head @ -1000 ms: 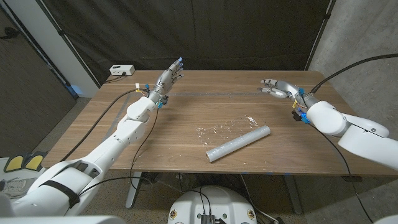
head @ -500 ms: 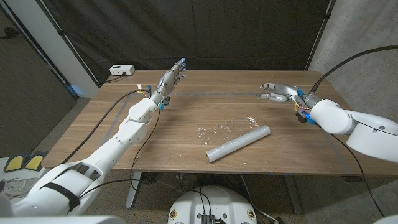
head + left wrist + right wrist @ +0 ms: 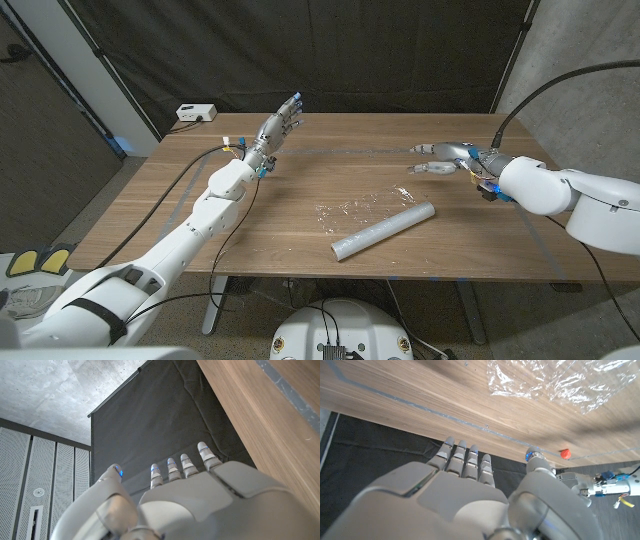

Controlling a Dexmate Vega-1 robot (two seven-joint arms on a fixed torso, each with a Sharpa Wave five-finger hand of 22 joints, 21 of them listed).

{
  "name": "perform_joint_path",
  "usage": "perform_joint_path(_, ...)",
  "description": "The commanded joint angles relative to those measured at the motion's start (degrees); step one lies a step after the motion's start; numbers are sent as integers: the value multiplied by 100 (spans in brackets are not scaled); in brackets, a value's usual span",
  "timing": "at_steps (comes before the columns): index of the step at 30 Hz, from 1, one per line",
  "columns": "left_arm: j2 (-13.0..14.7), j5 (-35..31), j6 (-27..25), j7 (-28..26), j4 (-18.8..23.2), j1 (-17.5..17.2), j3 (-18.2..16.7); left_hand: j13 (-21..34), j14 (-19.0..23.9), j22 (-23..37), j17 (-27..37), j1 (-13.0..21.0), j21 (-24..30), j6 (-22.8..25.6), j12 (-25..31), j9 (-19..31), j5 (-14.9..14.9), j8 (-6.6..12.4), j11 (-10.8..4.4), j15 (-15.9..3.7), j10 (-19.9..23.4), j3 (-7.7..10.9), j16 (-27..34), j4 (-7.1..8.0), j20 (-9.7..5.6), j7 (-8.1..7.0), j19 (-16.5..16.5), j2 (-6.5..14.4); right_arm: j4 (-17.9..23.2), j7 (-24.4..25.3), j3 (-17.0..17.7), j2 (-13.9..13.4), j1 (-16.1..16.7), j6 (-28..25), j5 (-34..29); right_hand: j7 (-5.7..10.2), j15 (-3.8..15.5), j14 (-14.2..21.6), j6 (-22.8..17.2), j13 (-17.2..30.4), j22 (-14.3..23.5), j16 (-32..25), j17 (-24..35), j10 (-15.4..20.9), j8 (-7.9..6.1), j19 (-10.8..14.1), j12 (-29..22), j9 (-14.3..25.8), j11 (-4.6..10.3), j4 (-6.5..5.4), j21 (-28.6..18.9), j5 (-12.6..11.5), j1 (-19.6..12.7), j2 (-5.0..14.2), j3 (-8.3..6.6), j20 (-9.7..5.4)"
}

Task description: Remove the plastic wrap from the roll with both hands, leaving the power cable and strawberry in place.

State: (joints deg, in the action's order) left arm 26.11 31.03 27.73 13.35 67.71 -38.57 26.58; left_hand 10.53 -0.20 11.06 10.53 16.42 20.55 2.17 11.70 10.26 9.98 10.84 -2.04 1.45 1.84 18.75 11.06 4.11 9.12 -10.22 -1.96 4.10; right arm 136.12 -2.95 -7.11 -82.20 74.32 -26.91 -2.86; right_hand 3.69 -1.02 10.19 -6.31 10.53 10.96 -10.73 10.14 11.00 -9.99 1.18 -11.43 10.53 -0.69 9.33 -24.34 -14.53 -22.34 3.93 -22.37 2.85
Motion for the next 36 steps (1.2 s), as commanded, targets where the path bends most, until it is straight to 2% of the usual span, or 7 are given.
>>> perform_joint_path(1, 21, -18, 57, -26, 69, -66, -16, 15, 24, 28, 17, -3, -12, 20, 3, 16, 19, 15, -3, 6, 48, -15, 4, -6, 34, 8, 24, -8, 235, -657, -571, -229, -604, 35, -262, 5, 50, -37, 52, 20, 17, 26, 6, -46, -3, -34, 15, 20, 62, 20, 16, 25, -84, -22, -8, -6)
perform_joint_path(7, -1, -21, 79, -47, 79, -71, -18, 16, 30, 29, 18, -8, -18, 47, 6, 17, 20, 21, 1, 10, 65, -19, 4, -1, 52, 27, 31, -6, 200, -1251, -1087, 11, -1140, 177, -596, 8, 91, -69, 84, 20, 16, 33, 5, -58, -16, -42, 11, 21, 92, 38, 29, 25, -153, 4, -44, -3)
perform_joint_path(10, -6, -25, 78, -77, 99, -86, -21, 16, 39, 29, 19, -11, -18, 49, 7, 17, 20, 21, 8, 10, 71, -20, 7, 1, 48, 30, 39, -3, 185, -1507, -1266, 86, -1313, 196, -728, 0, 102, -82, 126, 21, 13, 30, 5, -72, -31, -43, 5, 23, 122, 71, 43, -1, -279, 61, -120, -12)
perform_joint_path(15, -14, -32, 28, -118, 123, -109, -7, 16, 44, 30, 19, -14, -22, 62, 7, 18, 20, 25, 8, 13, 73, -22, 8, 4, 54, 32, 37, -2, 304, -1578, -1303, 5, -1326, 84, -854, -5, 116, -99, 153, 22, 10, 32, 3, -90, -44, -45, 4, 23, 140, 96, 56, -18, -375, 79, -170, -16)
perform_joint_path(24, -100, -18, 37, -42, -6, -45, 49, 16, 47, 30, 20, -19, -26, 70, 2, 18, 20, 24, 0, 9, 67, -25, 8, 8, 56, 42, 41, 1, 551, -2136, -1514, -54, -1515, -175, -1315, -3, 122, -87, 155, 22, 8, 24, 1, -90, -61, -22, -4, 23, 119, 112, 59, -17, -440, 49, -189, -4)
perform_joint_path(32, -201, 7, 75, 51, -202, 72, 80, 17, 49, 30, 21, -25, -30, 69, 3, 18, 20, 21, -4, 10, 74, -27, 7, 14, 53, 45, 44, 4, 699, -2879, -1961, 133, -1777, -256, -2384, 19, 217, -35, 176, 23, 4, 4, -2, -115, -85, 43, -8, 22, 206, 136, 59, -4, -585, -35, -225, -1)
perform_joint_path(36, -219, -4, 60, 90, -250, 133, 102, 17, 48, 31, 21, -30, -35, 73, 3, 19, 20, 21, 0, 10, 77, -31, 6, 18, 53, 45, 44, 4, 697, -2955, -1981, 199, -1742, -220, -2603, 28, 244, -34, 163, 23, 1, 6, -2, -124, -102, 79, -11, 23, 258, 145, 58, 21, -652, -90, -236, -21)
